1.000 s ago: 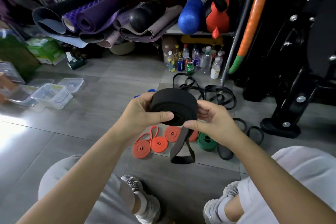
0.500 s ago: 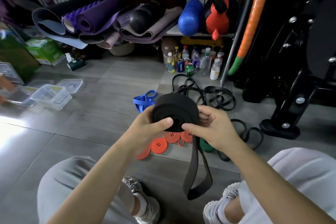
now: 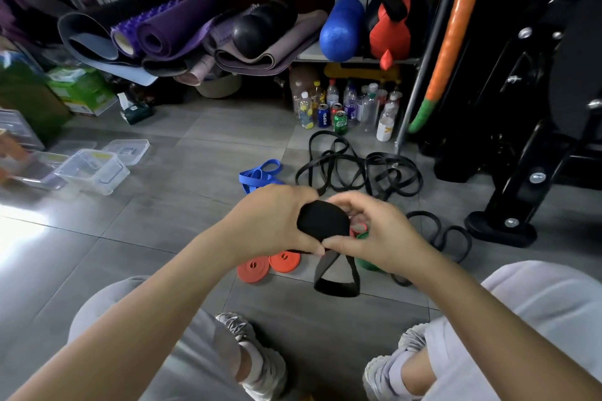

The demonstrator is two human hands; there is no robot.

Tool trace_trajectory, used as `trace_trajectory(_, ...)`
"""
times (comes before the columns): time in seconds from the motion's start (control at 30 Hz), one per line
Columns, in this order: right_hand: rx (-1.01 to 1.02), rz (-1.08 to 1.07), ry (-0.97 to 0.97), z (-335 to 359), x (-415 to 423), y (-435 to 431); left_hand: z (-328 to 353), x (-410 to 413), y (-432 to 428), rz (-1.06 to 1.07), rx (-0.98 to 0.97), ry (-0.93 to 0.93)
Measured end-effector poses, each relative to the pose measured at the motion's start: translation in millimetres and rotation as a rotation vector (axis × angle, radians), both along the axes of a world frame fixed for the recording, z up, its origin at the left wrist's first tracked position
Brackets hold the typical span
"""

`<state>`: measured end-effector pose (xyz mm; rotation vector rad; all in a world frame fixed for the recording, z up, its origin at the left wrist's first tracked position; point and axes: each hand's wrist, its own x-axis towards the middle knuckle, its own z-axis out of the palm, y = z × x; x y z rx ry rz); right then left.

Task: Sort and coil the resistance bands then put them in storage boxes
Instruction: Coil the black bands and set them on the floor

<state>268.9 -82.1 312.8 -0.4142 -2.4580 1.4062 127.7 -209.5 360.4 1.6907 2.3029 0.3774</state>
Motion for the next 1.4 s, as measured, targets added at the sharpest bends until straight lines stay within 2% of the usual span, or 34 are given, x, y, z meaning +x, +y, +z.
trace_trajectory(0.13,-0.084,0.037,0.037,2,6,10,-1,-5,-8,0.110,0.175,-0.303)
trace_trajectory(0.27,-0.252,0.081,0.075,-1,9,8,0,-10,-11,0.133,0.339,-0.540)
trace_trajectory(0.5,-0.379,0.066,0.221,-8,5,1,-15,2,-15,0.209,0.652,-1.070)
trace_trajectory(0.6,-0.458,0.043,0.298,-11,7,-2,-32,15,-15,0.241,0.675,-1.391)
trace_trajectory(0.67,-0.506,0.042,0.296,-11,8,-3,-39,21,-17,0.242,0.655,-1.525)
trace_trajectory(0.7,-0.489,0.031,0.285,-11,9,-2,-40,21,-18,0.266,0.619,-1.506)
trace_trajectory(0.73,-0.441,0.010,0.266,-10,9,0,-38,20,-19,0.300,0.555,-1.386)
trace_trajectory(0.8,-0.345,-0.017,0.195,-8,10,6,-32,12,-19,0.328,0.400,-0.899)
trace_trajectory(0.83,-0.307,-0.017,0.149,-7,10,8,-28,9,-18,0.293,0.354,-0.652)
trace_trajectory(0.9,-0.201,-0.006,0.047,-4,9,10,-17,7,-15,0.146,0.237,-0.285)
trace_trajectory(1.0,-0.021,0.002,-0.053,-1,3,5,-8,13,-3,-0.005,0.008,0.079)
trace_trajectory(1.07,0.028,-0.006,-0.047,-1,1,1,-8,16,4,-0.035,-0.017,0.231)
trace_trajectory(1.17,-0.054,-0.039,0.013,-2,3,1,-14,14,3,-0.001,0.024,0.238)
trace_trajectory(1.33,-0.119,0.064,-0.039,-10,21,17,-18,16,-15,-0.063,0.212,0.013)
trace_trajectory(1.4,-0.284,0.101,-0.005,-14,27,21,-19,15,-20,-0.027,0.285,-0.128)
